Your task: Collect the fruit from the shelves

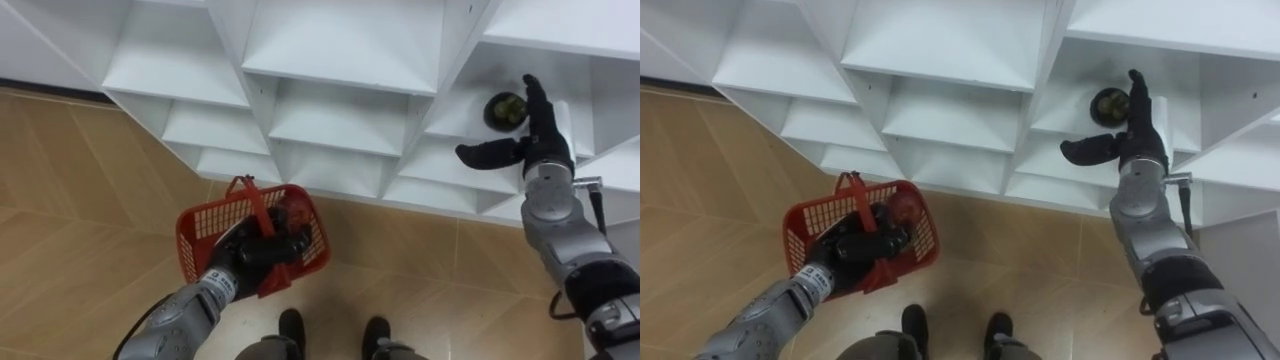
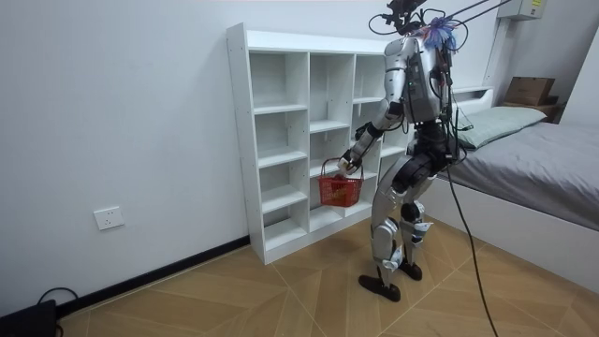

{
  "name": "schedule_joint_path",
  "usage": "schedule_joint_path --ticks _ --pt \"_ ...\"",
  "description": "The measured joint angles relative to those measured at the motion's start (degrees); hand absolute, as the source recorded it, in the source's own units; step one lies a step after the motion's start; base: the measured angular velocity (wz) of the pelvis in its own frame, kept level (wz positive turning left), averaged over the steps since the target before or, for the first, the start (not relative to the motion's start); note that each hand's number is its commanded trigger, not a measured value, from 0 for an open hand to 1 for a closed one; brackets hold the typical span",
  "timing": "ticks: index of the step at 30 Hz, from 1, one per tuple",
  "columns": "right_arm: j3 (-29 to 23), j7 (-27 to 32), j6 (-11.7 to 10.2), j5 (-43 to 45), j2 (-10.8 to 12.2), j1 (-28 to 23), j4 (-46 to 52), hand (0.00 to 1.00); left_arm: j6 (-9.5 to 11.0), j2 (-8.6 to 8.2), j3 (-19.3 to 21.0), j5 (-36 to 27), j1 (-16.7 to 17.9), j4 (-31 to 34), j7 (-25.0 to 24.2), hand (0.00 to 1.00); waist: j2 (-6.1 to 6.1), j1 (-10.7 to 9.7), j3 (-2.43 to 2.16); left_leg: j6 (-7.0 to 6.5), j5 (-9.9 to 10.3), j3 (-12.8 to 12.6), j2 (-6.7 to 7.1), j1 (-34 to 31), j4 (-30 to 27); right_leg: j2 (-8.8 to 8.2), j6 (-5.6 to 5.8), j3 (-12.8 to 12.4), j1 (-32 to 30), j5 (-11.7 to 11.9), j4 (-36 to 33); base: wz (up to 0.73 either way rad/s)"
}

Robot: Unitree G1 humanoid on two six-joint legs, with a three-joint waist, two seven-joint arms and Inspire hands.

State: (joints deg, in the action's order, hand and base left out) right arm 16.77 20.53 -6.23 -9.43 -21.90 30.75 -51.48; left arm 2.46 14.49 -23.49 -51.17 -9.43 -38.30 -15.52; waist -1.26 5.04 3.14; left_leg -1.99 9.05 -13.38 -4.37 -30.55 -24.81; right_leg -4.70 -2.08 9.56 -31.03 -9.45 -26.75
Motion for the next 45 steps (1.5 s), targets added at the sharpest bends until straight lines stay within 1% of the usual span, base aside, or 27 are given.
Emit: schedule_joint_path --ticks 18,19,21,23,29,33,36,39,45 --pt "0.0 -0.2 0.0 1.0 0.4 0.2 0.0 0.0 0.0 0.0 0.0 0.0 0.0 0.0 0.0 1.0 -0.2 0.0 0.12 0.0 0.0 0.0 0.01 0.1 0.0 0.02 -0.02 -0.1 0.0 0.0 0.0 0.0" --pt "0.0 -0.2 0.0 1.0 0.4 0.2 0.0 0.01 0.0 0.0 0.0 0.0 0.0 0.0 0.0 1.0 -0.21 0.0 0.12 0.0 0.0 0.0 0.01 0.1 0.0 0.01 -0.02 -0.1 0.0 0.0 0.0 0.0" --pt "0.0 -0.2 0.0 1.0 0.4 0.2 0.0 0.67 0.0 0.0 0.0 0.0 0.0 0.0 0.0 1.0 -0.22 0.0 0.13 0.0 0.0 0.0 0.01 0.1 0.0 0.01 -0.01 -0.1 0.0 0.0 0.0 0.0" --pt "0.0 -0.1 0.0 1.0 0.4 0.2 0.0 1.0 0.0 0.0 0.0 0.0 0.0 0.0 0.0 1.0 -0.23 0.0 0.14 0.0 0.0 0.0 0.01 0.1 0.0 0.01 -0.01 -0.1 0.0 0.0 0.0 0.0" --pt "-0.6 0.9 -0.2 0.9 0.2 1.2 0.1 1.0 0.0 0.02 0.0 0.0 0.0 0.0 0.0 1.0 -0.27 -0.2 0.16 0.0 0.0 0.0 -0.04 0.2 -0.1 0.03 -0.02 -0.1 0.1 0.0 0.0 0.0" --pt "-0.7 0.8 -0.7 0.7 0.6 1.4 0.1 1.0 0.0 0.07 0.0 0.1 0.0 0.0 0.0 1.0 -0.27 -0.2 0.17 0.0 0.0 0.0 -0.07 0.2 -0.1 0.05 -0.04 0.0 0.1 0.0 0.0 0.0" --pt "-2.4 -0.7 -0.6 0.6 1.9 1.4 0.1 1.0 0.1 0.07 0.2 0.1 0.0 0.0 -0.4 1.0 -0.24 -0.2 0.18 0.0 0.0 0.0 -0.05 0.2 -0.1 0.05 -0.03 0.0 0.1 -0.1 0.0 0.0" --pt "-2.8 -2.0 -0.7 0.5 2.9 1.4 0.1 1.0 0.1 0.07 0.2 0.1 0.0 0.0 -1.0 1.0 -0.21 -0.2 0.2 0.0 0.0 0.0 -0.03 0.1 -0.1 0.03 -0.01 0.0 0.1 -0.1 0.0 0.0" --pt "-4.1 -3.3 -0.8 0.0 3.2 1.4 0.2 1.0 0.1 0.07 0.3 0.1 0.2 0.0 -1.3 1.0 0.01 -0.2 0.25 0.0 0.0 0.0 -0.03 0.1 -0.1 0.02 -0.01 0.0 0.1 -0.1 0.0 0.0"
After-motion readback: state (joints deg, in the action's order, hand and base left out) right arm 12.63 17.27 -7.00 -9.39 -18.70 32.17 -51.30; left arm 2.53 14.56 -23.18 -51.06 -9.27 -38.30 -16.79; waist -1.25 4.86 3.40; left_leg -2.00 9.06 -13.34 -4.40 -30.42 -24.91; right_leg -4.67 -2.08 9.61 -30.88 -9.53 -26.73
